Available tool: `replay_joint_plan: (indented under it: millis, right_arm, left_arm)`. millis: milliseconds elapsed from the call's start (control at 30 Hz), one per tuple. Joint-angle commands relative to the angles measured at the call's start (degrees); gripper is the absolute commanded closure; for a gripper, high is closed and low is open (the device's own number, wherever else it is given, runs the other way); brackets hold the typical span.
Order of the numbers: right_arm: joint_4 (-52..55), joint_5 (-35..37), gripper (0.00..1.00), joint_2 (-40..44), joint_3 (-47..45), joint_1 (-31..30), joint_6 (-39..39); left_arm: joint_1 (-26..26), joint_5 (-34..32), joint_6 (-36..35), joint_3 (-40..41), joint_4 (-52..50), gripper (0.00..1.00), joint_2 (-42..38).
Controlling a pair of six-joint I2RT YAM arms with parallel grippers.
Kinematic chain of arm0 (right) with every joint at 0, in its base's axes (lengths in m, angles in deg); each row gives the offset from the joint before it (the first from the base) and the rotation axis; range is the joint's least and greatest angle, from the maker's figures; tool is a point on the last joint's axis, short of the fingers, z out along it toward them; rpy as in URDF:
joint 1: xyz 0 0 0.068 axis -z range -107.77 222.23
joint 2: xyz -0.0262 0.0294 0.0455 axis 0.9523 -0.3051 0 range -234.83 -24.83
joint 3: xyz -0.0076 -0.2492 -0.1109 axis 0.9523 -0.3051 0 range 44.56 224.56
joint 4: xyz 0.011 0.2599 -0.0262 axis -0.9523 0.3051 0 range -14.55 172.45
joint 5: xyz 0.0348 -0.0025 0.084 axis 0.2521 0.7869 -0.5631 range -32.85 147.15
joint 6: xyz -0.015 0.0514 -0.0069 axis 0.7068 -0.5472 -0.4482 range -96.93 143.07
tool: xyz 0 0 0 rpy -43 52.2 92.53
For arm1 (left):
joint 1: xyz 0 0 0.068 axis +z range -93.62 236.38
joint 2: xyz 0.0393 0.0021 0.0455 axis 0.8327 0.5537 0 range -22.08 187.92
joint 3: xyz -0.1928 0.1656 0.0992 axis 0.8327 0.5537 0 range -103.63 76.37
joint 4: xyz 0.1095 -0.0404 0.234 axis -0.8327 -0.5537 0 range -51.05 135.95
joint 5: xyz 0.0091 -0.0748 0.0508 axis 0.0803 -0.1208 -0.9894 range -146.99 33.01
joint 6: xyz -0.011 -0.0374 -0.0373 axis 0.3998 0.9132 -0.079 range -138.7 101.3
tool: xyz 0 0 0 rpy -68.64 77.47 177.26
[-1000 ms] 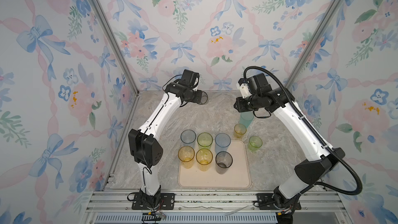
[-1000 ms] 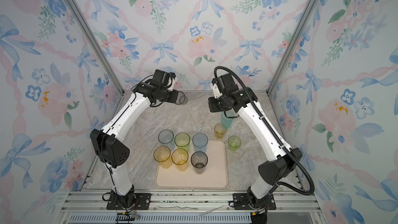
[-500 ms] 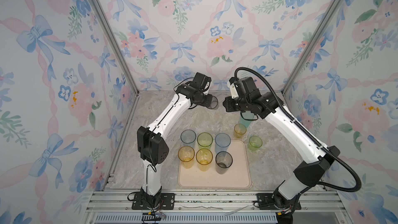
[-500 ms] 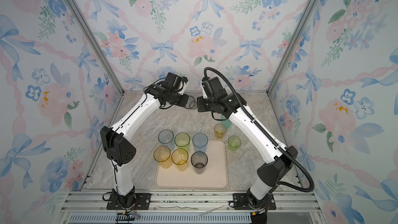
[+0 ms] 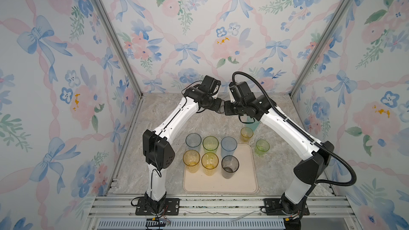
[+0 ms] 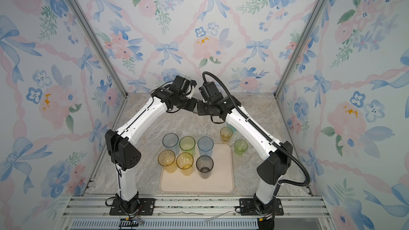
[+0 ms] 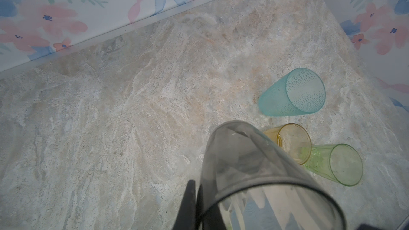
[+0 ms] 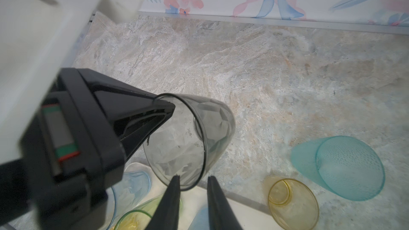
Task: Place the glasses into the tray
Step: Place the glass on the tray.
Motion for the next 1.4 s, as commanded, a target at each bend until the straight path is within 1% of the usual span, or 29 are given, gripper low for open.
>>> replay_joint_plan:
  millis: [0, 267, 533, 667, 800, 867, 1033, 1267, 1367]
  right_arm:
    - [-0.37, 2.79, 0.75, -1.24, 1.69, -0.59, -0.51]
    - [-1.33, 4.42, 0.78, -3.22, 2.04, -0.87, -0.7]
    - [-3.48, 6.47, 0.82, -4.9, 1.86, -0.94, -1.75]
    - [-4.07, 7.09, 0.88, -6.13, 2.37, -0.92, -2.05]
    - [-4.68, 7.08, 0.97, -6.82, 2.36, -0.92, -2.47]
    - [-5.16, 6.93, 0.99, -7.06, 2.28, -0.95, -2.58]
    - [-6.36, 6.4, 1.0, -7.42, 1.68, -0.87, -3.15]
    - [-10.49, 5.15, 1.0, -5.77, -1.16, -0.28, -4.23]
    - [-11.0, 4.98, 1.0, -5.53, -1.56, 0.27, -4.17]
  left_arm:
    - [-0.11, 0.85, 0.24, -1.5, -0.37, 1.0, 0.22]
    - [-0.55, 0.79, -0.02, -1.41, -0.37, 1.0, 0.24]
    - [-2.22, -0.28, -0.37, -1.23, -0.37, 1.0, 1.05]
    - [-2.5, -0.27, -0.33, -1.32, -0.37, 1.0, 1.35]
    - [-2.6, -0.13, -0.28, -1.5, -0.37, 1.0, 1.51]
    - [-2.71, -0.08, -0.28, -1.65, -0.37, 1.0, 1.55]
    - [-2.79, 0.08, -0.2, -2.02, -0.37, 1.0, 1.9]
    - [-2.78, 0.2, -0.11, -2.64, -0.37, 1.0, 1.94]
    - [-2.84, 0.24, -0.11, -2.97, -0.35, 0.94, 1.91]
